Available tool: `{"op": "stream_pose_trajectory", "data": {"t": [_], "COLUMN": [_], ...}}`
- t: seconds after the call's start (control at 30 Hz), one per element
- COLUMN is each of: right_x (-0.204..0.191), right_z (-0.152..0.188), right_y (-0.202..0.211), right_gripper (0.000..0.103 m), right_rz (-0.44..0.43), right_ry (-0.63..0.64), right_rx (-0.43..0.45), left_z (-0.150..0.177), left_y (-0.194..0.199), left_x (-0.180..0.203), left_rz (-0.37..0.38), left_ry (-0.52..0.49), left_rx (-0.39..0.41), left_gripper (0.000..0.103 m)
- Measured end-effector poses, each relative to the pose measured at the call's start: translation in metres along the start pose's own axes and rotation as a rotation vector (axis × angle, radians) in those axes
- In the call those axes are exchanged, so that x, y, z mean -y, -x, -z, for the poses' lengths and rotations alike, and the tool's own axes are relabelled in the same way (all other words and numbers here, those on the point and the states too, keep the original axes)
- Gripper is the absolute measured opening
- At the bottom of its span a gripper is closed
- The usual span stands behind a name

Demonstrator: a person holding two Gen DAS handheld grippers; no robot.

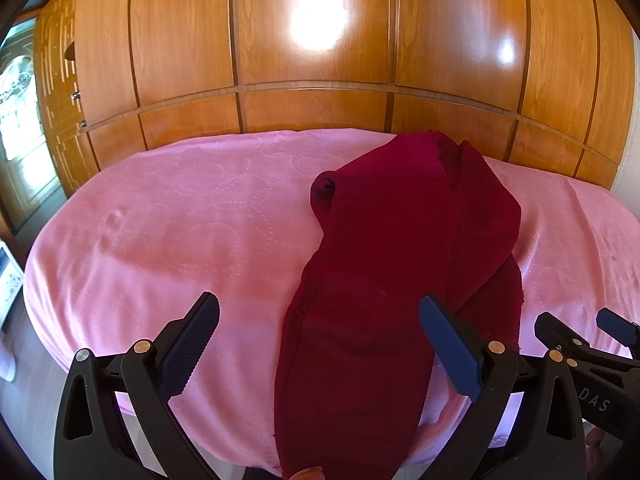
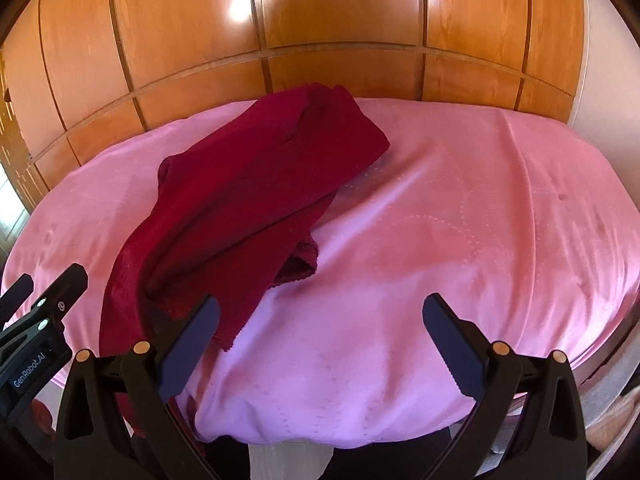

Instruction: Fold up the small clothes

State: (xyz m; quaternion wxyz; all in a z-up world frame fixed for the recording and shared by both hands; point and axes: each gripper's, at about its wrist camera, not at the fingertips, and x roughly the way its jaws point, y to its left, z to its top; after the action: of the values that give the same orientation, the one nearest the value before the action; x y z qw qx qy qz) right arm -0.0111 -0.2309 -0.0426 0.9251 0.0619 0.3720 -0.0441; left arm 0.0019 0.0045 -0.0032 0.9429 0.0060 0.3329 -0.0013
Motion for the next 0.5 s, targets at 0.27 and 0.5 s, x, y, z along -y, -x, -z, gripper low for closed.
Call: {"op": "stream_pose_trajectory", "data": {"t": [0.27, 0.5], "right_x": [-0.005, -0.003], "right_z": [0.003, 0.004], "right_y": [-0.004, -0.012], "right_gripper": [0.101, 0.101], "right_rz": [-0.004, 0.008], "right_ry": [0.033, 0.036], "right_rx": [-0.006, -0.027], "left_z": [0.003, 0.003], "left_y": [-0.003, -0.002], "left_x": [0.006, 0.018], "left_rz": [0.019, 0.037], "left_ry": [-0.022, -0.075], "left_rx": [-0.009, -0.009], "left_gripper": [0.099, 0.099]}}
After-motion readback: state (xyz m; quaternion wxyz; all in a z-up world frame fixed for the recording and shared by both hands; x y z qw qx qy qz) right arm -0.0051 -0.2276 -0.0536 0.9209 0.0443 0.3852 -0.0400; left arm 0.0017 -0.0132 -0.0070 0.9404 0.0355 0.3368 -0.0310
